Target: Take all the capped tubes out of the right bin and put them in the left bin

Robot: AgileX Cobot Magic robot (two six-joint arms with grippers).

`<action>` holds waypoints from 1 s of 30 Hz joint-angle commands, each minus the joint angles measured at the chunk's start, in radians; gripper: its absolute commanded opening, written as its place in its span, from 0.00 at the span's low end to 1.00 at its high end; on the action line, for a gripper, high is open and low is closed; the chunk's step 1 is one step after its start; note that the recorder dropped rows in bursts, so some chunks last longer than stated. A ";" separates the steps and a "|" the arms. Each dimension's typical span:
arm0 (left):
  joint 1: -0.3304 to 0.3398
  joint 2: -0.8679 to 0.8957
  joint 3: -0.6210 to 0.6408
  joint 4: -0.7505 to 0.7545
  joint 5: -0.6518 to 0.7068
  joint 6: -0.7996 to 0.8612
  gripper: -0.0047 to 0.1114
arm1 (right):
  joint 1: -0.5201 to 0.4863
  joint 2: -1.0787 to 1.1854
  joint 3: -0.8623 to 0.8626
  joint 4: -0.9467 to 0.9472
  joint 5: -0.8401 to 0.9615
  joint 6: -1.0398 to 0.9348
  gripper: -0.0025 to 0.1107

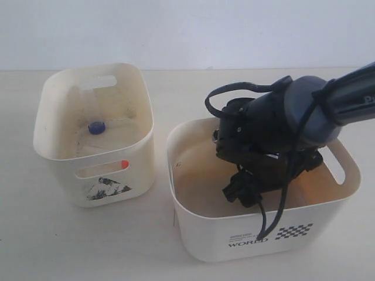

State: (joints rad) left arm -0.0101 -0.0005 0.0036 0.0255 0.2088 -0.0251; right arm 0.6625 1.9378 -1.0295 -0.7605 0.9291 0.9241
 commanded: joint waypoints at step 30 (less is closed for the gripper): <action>0.000 0.000 -0.004 -0.006 -0.006 -0.010 0.08 | -0.006 0.029 0.008 -0.033 0.053 0.060 0.49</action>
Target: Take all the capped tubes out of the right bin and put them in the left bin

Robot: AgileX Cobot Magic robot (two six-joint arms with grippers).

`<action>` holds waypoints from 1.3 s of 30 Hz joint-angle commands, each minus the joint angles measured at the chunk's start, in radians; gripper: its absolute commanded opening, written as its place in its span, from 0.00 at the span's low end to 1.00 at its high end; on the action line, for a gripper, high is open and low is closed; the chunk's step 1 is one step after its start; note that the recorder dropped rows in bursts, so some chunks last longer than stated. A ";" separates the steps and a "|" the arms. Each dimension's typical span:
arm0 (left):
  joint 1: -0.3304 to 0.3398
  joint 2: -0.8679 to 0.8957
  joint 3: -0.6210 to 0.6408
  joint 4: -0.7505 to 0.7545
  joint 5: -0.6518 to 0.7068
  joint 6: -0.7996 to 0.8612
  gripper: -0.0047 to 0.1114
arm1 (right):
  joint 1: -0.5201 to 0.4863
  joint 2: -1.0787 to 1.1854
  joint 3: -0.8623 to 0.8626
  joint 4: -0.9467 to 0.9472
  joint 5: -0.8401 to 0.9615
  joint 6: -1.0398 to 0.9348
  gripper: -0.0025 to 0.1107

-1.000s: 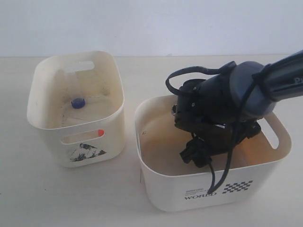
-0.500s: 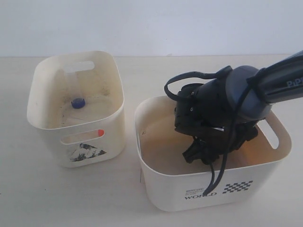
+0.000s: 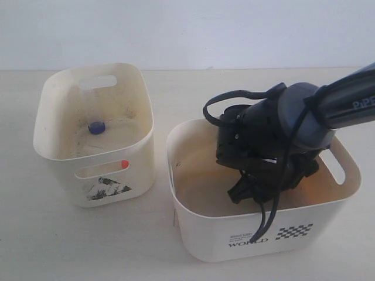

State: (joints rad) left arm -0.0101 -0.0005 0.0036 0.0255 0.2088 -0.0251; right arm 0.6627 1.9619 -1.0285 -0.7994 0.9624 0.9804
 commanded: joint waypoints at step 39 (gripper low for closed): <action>0.000 0.000 -0.004 -0.006 -0.006 -0.010 0.08 | -0.006 -0.355 0.007 -0.016 0.006 -0.013 0.46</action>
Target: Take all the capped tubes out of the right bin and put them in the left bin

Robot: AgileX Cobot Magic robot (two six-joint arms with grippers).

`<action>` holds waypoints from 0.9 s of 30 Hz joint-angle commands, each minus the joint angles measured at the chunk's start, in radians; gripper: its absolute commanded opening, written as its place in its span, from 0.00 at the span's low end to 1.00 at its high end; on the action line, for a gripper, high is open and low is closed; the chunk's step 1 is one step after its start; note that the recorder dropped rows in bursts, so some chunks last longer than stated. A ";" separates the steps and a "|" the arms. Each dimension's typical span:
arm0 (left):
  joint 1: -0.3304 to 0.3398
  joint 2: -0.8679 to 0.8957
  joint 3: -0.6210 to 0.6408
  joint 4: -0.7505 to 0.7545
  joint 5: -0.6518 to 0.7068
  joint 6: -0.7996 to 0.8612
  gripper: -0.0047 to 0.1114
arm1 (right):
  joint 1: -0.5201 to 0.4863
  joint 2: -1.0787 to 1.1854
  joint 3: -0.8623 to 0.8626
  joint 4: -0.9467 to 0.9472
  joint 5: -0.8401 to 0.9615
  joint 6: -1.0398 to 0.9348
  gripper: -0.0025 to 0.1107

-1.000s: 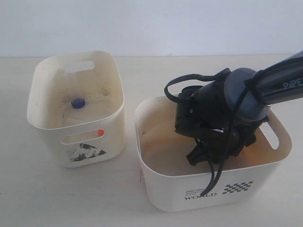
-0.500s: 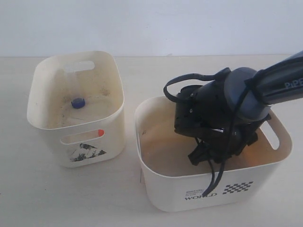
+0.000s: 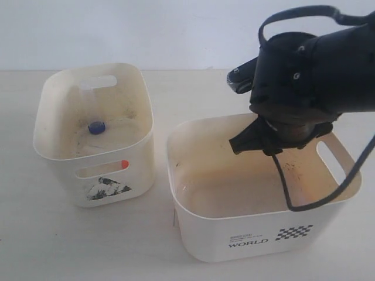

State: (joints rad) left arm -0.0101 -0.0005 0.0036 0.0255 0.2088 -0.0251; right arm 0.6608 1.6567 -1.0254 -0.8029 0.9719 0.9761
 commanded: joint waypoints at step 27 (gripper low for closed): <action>0.000 0.000 -0.004 -0.006 -0.006 -0.010 0.08 | -0.004 0.205 0.004 0.083 -0.050 -0.086 0.69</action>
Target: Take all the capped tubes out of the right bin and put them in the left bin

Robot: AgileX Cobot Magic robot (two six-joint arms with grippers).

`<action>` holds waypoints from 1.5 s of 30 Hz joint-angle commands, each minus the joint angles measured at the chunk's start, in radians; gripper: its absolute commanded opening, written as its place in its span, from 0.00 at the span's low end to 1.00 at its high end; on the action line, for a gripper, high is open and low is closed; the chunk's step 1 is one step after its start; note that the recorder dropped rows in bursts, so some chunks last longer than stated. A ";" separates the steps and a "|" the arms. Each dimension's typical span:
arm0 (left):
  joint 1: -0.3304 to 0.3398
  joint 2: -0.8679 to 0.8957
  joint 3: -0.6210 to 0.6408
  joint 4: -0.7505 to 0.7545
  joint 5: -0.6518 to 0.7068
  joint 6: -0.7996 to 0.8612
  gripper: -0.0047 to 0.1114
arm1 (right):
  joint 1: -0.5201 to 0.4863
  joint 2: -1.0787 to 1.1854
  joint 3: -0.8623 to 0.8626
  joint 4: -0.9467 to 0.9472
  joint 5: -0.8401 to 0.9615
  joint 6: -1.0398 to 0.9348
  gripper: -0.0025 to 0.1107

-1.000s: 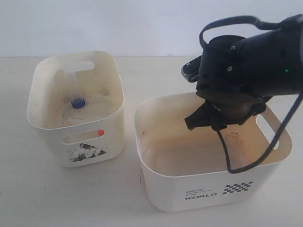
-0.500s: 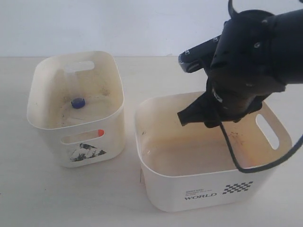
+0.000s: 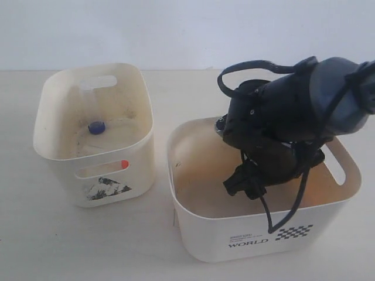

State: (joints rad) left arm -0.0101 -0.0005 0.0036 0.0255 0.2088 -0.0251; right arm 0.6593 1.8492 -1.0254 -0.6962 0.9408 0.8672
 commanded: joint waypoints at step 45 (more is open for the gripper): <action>0.000 0.000 -0.004 -0.006 -0.006 -0.010 0.08 | -0.073 0.117 0.004 0.121 -0.192 -0.069 0.45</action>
State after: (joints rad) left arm -0.0101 -0.0005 0.0036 0.0255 0.2088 -0.0251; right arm 0.5914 1.9363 -1.0292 -0.6215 0.8233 0.8088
